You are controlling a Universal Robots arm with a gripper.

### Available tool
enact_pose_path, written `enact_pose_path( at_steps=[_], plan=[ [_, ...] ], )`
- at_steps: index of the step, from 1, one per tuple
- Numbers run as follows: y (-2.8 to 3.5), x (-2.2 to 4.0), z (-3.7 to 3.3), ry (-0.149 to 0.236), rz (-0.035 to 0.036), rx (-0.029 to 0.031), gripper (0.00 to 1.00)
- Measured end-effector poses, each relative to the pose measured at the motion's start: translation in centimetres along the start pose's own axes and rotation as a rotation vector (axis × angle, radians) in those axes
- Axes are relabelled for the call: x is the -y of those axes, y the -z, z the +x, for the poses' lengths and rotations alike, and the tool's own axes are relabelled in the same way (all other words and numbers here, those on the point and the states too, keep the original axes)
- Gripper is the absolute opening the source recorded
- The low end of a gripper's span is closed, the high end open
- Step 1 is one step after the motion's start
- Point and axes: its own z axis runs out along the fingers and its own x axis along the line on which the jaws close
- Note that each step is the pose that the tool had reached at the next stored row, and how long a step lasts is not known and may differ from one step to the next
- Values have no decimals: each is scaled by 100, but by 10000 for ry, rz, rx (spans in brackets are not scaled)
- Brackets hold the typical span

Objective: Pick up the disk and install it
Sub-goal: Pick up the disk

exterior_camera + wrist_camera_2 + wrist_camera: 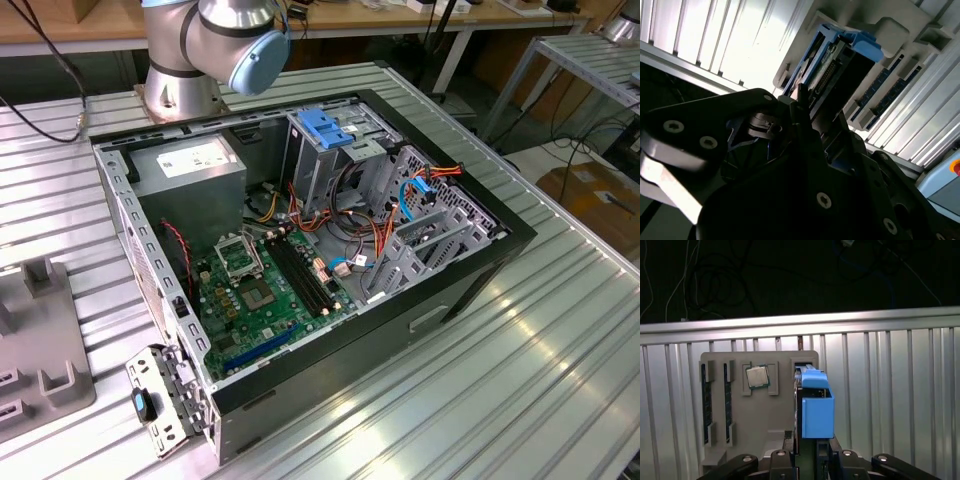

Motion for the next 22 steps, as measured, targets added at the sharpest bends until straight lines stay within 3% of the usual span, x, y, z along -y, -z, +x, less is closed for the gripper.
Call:
enact_pose_path(
  at_steps=[7, 18, 22],
  plan=[
    [260, 9, 1, 0, 2, 0, 35],
    [288, 10, 1, 0, -2, -2, 35],
    [380, 13, 1, 0, 1, 0, 35]
  ],
)
